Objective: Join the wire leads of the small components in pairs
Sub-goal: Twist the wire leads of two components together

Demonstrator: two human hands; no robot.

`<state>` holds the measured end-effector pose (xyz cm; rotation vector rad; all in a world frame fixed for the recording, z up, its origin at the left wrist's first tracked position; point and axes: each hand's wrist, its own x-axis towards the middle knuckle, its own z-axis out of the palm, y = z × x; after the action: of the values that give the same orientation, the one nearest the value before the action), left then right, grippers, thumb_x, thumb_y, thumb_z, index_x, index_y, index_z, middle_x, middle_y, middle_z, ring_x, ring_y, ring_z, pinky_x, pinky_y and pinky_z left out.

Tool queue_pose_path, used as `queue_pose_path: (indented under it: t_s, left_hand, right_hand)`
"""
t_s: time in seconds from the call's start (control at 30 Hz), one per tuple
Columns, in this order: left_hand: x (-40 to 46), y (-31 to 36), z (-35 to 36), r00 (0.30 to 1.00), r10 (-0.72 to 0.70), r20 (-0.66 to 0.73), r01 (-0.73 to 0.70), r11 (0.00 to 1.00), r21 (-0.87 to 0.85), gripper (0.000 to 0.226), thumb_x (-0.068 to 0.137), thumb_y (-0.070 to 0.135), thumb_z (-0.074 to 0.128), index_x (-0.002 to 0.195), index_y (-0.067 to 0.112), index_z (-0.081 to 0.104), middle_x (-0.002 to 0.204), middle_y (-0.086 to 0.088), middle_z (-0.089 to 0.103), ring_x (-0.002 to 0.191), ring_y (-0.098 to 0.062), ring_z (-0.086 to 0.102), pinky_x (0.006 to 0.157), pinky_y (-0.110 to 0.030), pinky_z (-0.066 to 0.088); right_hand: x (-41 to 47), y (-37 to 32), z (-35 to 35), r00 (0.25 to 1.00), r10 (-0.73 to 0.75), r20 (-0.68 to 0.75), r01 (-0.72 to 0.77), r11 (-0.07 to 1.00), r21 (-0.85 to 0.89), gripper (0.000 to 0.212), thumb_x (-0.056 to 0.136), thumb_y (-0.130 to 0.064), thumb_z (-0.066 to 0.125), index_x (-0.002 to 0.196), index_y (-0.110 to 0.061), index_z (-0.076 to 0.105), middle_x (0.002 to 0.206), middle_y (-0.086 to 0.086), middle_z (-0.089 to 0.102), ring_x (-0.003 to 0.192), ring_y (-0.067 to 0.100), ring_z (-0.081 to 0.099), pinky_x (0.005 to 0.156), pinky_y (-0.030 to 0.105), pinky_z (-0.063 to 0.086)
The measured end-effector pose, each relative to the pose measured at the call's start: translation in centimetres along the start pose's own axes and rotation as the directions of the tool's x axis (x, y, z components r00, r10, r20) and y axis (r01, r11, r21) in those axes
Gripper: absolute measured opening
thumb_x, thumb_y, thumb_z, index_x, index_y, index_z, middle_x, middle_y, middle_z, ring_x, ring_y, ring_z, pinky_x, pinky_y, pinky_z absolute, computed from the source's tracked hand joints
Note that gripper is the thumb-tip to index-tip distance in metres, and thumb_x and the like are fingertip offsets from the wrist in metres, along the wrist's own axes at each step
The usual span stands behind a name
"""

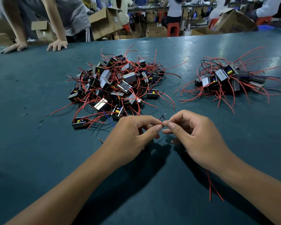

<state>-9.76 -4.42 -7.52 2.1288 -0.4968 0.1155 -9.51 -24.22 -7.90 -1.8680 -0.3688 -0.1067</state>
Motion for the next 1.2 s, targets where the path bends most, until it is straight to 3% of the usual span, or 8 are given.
queue_pose_path:
  t_s: [0.13,0.37,0.57,0.9,1.0,1.2]
  left_hand:
    - [-0.1,-0.1,0.0,1.000,-0.017,0.008,0.017,1.000,0.001,0.013,0.095,0.035,0.059,0.101,0.035,0.071,0.078,0.012,0.074,0.051,-0.015,0.062,0.053,-0.032,0.055]
    - [0.1,0.0,0.0,0.999,-0.016,0.028,0.016,1.000,0.019,0.010,0.098,0.027,0.064,0.093,0.026,0.072,0.079,0.011,0.074,0.054,-0.012,0.062,0.054,-0.024,0.052]
    - [0.1,-0.1,0.3,0.999,-0.034,0.008,0.035,0.999,-0.033,0.011,0.098,0.026,0.064,0.091,0.024,0.073,0.078,0.009,0.074,0.058,-0.017,0.066,0.052,-0.030,0.055]
    - [0.2,-0.3,0.6,1.000,-0.029,-0.003,0.029,0.999,-0.034,0.015,0.095,0.041,0.060,0.091,0.032,0.071,0.077,0.012,0.074,0.061,-0.020,0.068,0.054,-0.041,0.058]
    - [0.2,-0.5,0.8,0.999,-0.032,-0.006,0.032,0.999,-0.039,0.015,0.093,0.042,0.060,0.089,0.032,0.070,0.076,0.011,0.074,0.056,-0.018,0.065,0.054,-0.044,0.057]
    - [0.4,-0.5,1.0,1.000,-0.009,-0.012,0.009,1.000,-0.009,0.013,0.094,0.041,0.060,0.093,0.032,0.069,0.076,0.014,0.073,0.058,-0.018,0.066,0.053,-0.040,0.056]
  right_hand:
    - [-0.1,-0.1,0.1,1.000,0.028,0.009,-0.028,0.999,0.046,0.011,0.094,-0.012,0.064,0.087,-0.018,0.069,0.083,0.002,0.075,0.085,0.013,0.074,0.067,0.038,0.062]
    - [0.1,-0.2,0.1,0.999,0.037,0.012,-0.038,0.994,0.102,0.012,0.092,-0.008,0.064,0.089,-0.016,0.072,0.080,0.001,0.076,0.081,0.012,0.074,0.058,0.022,0.055]
    - [0.1,0.0,0.4,1.000,0.021,-0.007,-0.020,0.990,0.136,0.013,0.092,-0.008,0.065,0.088,-0.017,0.072,0.080,-0.002,0.076,0.079,0.009,0.074,0.055,0.018,0.050]
    - [0.1,0.4,0.6,0.999,-0.014,-0.036,0.019,0.991,0.136,0.010,0.090,-0.008,0.069,0.085,-0.016,0.073,0.068,-0.002,0.073,0.054,0.000,0.061,0.054,0.008,0.042]
    - [0.1,0.5,0.7,0.998,-0.016,-0.061,0.025,0.990,0.141,0.010,0.088,-0.010,0.071,0.082,-0.018,0.073,0.068,0.000,0.071,0.056,0.002,0.060,0.056,0.011,0.044]
    - [0.4,0.7,1.1,0.996,-0.006,-0.093,0.021,0.987,0.159,0.009,0.086,-0.010,0.074,0.081,-0.017,0.073,0.074,0.002,0.073,0.067,0.012,0.065,0.068,0.033,0.054]
